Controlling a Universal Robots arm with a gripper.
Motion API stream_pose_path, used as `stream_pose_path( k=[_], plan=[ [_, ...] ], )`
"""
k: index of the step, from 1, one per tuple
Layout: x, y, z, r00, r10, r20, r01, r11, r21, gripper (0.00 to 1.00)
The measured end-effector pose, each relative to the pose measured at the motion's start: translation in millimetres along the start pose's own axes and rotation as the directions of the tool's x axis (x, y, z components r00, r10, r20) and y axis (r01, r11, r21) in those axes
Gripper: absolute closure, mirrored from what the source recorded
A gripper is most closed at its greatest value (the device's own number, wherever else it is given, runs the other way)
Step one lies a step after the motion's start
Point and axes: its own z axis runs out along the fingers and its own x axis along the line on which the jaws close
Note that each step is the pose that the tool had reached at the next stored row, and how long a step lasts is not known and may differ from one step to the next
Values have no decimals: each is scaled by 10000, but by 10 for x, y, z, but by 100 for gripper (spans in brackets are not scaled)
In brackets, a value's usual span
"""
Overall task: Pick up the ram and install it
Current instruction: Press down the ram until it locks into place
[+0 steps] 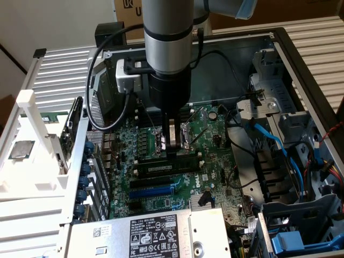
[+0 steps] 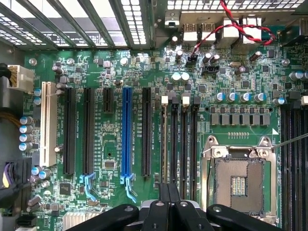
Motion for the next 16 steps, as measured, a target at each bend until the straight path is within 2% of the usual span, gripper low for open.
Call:
stream_pose_path(
  k=[9,16],
  plan=[
    [-11,-2,53,10000,0,-5,0,10000,-2,90],
    [-9,-2,54,10000,1,-9,-1,10000,0,90]
  ],
)
